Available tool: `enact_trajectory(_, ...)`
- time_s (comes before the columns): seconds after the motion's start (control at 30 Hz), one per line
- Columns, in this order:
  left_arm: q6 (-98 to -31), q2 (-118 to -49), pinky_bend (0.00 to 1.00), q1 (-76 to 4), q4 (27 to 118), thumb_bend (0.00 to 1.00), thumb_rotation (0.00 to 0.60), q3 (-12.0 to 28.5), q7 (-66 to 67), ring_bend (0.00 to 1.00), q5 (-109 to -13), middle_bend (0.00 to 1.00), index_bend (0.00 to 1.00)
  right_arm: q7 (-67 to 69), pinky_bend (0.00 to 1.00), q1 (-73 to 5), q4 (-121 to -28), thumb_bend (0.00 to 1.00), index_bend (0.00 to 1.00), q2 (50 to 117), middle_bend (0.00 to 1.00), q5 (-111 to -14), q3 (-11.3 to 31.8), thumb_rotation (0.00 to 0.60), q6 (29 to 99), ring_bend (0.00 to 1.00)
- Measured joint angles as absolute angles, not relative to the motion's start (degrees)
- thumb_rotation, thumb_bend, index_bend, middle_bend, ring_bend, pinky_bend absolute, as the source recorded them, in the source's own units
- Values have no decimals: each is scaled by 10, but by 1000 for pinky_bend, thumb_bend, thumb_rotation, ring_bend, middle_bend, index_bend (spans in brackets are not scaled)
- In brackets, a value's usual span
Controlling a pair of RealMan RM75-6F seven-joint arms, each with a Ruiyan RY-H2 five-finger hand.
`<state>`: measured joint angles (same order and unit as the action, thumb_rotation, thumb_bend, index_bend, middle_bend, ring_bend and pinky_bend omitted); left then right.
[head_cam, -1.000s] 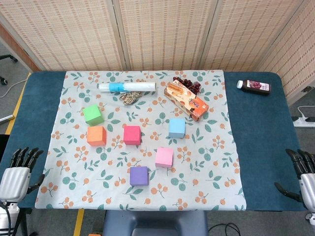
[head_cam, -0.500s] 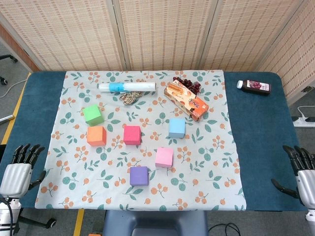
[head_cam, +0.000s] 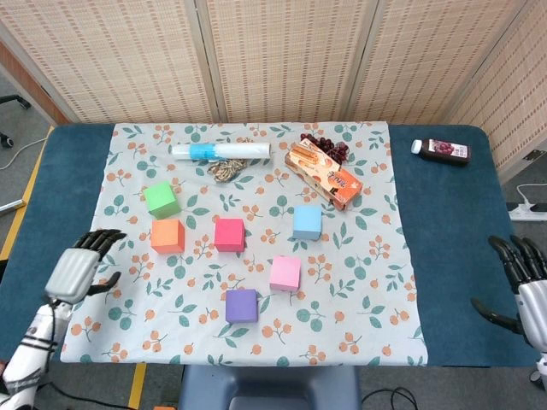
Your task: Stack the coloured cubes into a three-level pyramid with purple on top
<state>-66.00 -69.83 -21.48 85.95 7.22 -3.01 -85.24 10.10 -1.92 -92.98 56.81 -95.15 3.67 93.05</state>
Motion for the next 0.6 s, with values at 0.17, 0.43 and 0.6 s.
enact_trajectory(0.17, -555, -716, 184, -286, 841, 343, 600, 86, -43, 100, -823, 101, 63, 92, 49, -31, -943, 62, 0, 562, 90, -951, 39, 600, 913, 0)
enact_trajectory(0.43, -472, -757, 157, -348, 799, 354, 600, 98, -35, 55, -757, 50, 0, 90, 49, -38, -943, 62, 0, 564, 90, -932, 41, 600, 897, 0)
enact_trajectory(0.6, -452, -776, 155, -363, 774, 350, 600, 100, -26, 55, -728, 50, 1, 91, 49, -42, -941, 62, 0, 564, 90, -925, 41, 600, 889, 0)
